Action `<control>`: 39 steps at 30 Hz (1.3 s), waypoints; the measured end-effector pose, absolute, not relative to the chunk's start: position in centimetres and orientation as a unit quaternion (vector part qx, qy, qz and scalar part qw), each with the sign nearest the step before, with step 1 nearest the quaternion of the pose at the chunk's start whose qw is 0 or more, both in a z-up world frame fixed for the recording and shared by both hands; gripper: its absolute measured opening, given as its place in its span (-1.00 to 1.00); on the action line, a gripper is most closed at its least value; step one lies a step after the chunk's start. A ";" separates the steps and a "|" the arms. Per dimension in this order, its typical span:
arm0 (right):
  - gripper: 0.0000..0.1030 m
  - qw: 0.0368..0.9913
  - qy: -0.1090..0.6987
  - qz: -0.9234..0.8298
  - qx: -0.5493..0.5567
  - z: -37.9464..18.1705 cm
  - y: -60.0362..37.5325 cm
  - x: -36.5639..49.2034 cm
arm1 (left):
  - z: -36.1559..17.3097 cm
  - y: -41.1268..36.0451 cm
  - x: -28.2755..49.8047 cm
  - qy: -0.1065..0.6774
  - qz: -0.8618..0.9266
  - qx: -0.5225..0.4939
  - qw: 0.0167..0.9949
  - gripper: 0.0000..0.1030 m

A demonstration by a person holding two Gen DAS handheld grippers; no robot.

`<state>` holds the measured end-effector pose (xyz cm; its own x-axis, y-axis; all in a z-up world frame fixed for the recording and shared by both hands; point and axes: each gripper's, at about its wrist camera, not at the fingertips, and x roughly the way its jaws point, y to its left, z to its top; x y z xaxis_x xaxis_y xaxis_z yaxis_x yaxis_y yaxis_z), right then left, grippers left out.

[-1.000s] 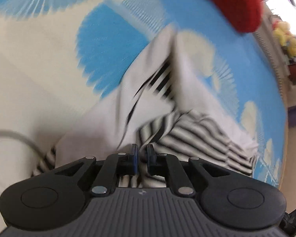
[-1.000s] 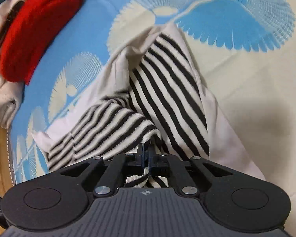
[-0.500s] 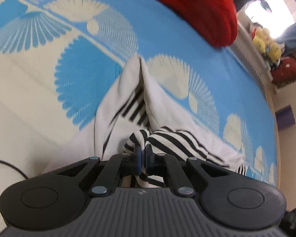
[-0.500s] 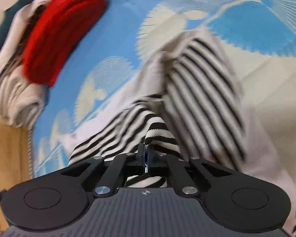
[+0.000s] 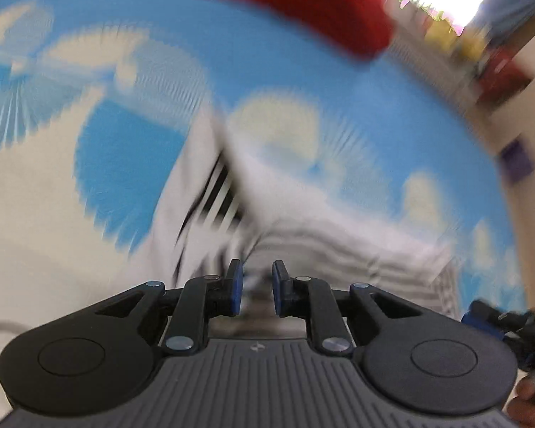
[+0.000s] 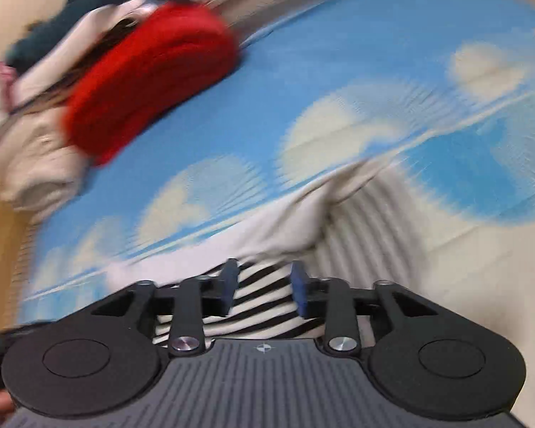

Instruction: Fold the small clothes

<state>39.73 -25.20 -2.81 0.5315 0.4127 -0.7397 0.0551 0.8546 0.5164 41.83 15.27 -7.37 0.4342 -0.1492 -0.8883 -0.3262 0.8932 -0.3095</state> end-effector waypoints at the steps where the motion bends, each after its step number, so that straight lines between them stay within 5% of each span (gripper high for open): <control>1: -0.28 0.807 0.501 0.121 0.288 -4.5 -25.3 40.0 | -8.7 15.2 41.9 0.562 0.067 -0.213 0.797 -0.63; 5: -0.35 0.767 0.595 0.036 0.236 -9.5 -25.1 40.1 | -8.7 15.4 41.7 0.565 0.080 -0.223 0.791 -0.63; 11: -0.17 0.796 0.553 0.072 0.237 -6.9 -23.9 39.3 | -7.2 14.4 40.9 0.537 0.042 -0.212 0.815 -0.52; 16: -0.15 0.759 0.621 0.024 0.195 -10.0 -23.2 38.3 | -8.4 13.3 39.9 0.587 0.047 -0.130 0.798 -0.53; 22: -0.14 0.839 0.506 0.056 0.189 -1.8 -23.8 34.7 | 0.9 10.5 34.6 0.430 -0.002 -0.051 0.902 -0.45; 27: -0.12 0.863 0.434 0.027 0.257 3.6 -27.4 28.4 | 5.1 9.4 29.0 0.406 -0.023 -0.022 0.914 -0.37; 31: -0.12 0.892 0.388 0.064 0.222 6.8 -28.6 21.7 | 8.5 9.3 21.9 0.374 -0.026 -0.039 0.926 0.01; 39: -0.12 0.913 0.370 0.064 0.159 4.1 -31.3 10.3 | 5.5 8.4 9.0 0.367 0.004 -0.046 0.929 0.08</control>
<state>10.33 -31.32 4.13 0.7172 0.2351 -0.6560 0.0009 0.9411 0.3382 8.98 8.36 5.52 0.7299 -0.0265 -0.6831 -0.0414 0.9957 -0.0829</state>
